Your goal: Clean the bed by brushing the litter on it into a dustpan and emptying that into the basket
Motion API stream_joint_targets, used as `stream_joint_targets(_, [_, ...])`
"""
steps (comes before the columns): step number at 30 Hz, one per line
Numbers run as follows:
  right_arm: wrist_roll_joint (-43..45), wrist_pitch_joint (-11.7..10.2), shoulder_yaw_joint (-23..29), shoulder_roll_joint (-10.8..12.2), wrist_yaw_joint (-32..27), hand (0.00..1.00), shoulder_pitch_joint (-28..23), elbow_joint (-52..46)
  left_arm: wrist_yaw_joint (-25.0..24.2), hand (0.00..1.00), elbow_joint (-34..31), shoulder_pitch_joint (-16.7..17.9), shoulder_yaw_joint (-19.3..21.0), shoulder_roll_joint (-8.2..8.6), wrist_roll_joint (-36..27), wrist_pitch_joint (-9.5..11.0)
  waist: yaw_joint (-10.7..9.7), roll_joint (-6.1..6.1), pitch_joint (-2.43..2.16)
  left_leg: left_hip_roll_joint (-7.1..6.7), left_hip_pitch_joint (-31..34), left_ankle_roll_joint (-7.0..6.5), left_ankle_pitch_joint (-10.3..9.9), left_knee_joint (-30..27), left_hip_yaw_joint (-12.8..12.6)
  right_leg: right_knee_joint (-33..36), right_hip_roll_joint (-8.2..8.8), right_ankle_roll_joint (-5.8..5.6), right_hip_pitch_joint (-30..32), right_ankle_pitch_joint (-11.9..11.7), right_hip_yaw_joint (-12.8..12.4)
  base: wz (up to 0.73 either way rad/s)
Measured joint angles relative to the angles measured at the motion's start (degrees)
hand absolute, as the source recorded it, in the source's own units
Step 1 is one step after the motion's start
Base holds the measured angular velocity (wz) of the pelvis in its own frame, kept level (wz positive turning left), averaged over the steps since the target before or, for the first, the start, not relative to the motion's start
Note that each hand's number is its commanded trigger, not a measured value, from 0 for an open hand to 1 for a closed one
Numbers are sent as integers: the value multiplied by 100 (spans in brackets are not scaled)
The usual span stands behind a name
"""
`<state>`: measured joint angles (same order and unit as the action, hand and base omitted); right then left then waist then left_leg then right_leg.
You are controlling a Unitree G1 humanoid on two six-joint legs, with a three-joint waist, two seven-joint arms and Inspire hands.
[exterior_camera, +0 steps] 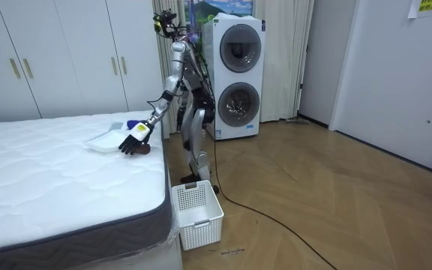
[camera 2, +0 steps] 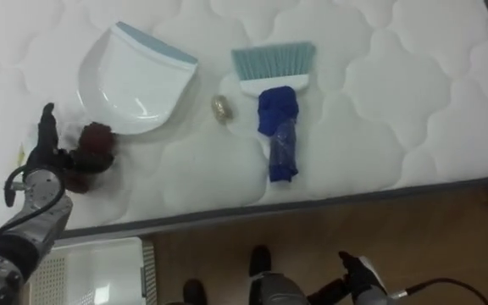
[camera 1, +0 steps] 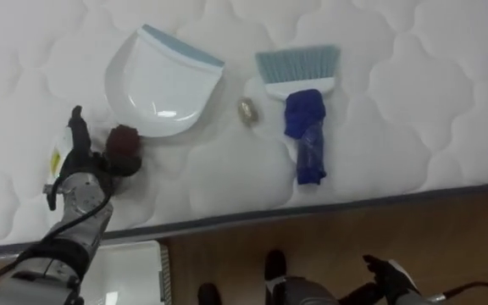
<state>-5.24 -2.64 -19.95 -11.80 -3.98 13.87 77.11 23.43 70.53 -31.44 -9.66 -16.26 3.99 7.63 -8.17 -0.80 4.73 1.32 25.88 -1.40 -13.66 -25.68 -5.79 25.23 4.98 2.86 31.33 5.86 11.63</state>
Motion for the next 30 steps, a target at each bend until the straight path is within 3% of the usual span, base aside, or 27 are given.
stream_joint_targets(2, [-131, 26, -6, -3, -8, 0, -7, -57, -238, 0, 59, 0, -21, -2, -5, -160, -19, 4, -3, 3, 88, -9, -8, -103, -22, 94, -7, 7, 82, 3, -12, 0])
stream_joint_targets(9, [-394, 34, -14, 2, 90, 0, -43, -146, -833, 0, 249, -12, -280, -25, -4, -362, -150, -5, -8, 4, 241, -9, -8, -261, -14, 167, -7, 43, 156, -30, -12, 0])
stream_joint_targets(11, [-394, 103, -15, -8, 101, 0, -39, -152, -995, 7, 253, -47, -297, -52, -5, -447, -154, -16, -15, 8, 244, -8, -8, -266, -14, 169, -6, 53, 158, -36, -11, 0])
stream_joint_targets(12, [-396, 113, -15, -10, 101, 0, -39, -154, -1038, 53, 253, -60, -301, -58, -6, -476, -154, -20, -17, 8, 244, -8, -8, -268, -15, 169, -8, 54, 159, -36, -14, 0])
stream_joint_targets(13, [-398, 136, -15, -13, 101, 0, -37, -166, -1095, 67, 254, -70, -318, -69, -12, -511, -151, -28, -23, 10, 240, -8, -8, -267, -20, 169, -10, 54, 159, -37, -22, 0])
stream_joint_targets(14, [-395, 142, -16, -25, 101, 0, -39, -189, -1154, 94, 254, -70, -354, -69, -15, -522, -149, -38, -32, 9, 234, -8, -8, -261, -23, 169, -6, 52, 159, -39, -25, 0])
stream_joint_targets(15, [-395, 142, -16, -31, 101, 0, -44, -203, -1175, 100, 254, -71, -358, -70, -14, -525, -147, -42, -34, 8, 227, -9, -8, -258, -25, 172, -3, 51, 159, -39, -27, 0])
stream_joint_targets(21, [-348, 175, -16, -61, 91, 0, -45, -240, -1180, 100, 268, -156, -357, -232, -3, -705, -158, -50, -54, -8, 140, -27, -16, -247, -146, 313, 91, 27, 162, -5, -41, 0])
stream_joint_targets(23, [-344, 247, -19, -99, 97, 0, -57, -333, -1192, 100, 271, -181, -432, -238, 25, -842, -196, -59, -63, 9, 127, -48, -8, -255, -295, 357, 102, 14, 163, 17, -28, 5])
stream_joint_targets(27, [-346, 280, -29, -111, 110, 0, -57, -353, -1166, 100, 276, -221, -476, -300, 57, -1035, -267, -57, -64, 8, 131, -79, -26, -306, -310, 401, 115, 5, 175, 21, -35, 0])
stream_joint_targets(30, [-395, 280, -140, -187, 105, 0, -124, -358, -1248, 100, 282, -249, -795, -267, 373, -1103, -285, -43, -60, -39, 117, -82, -27, -312, -319, 527, 184, -6, 215, 84, -50, 4])
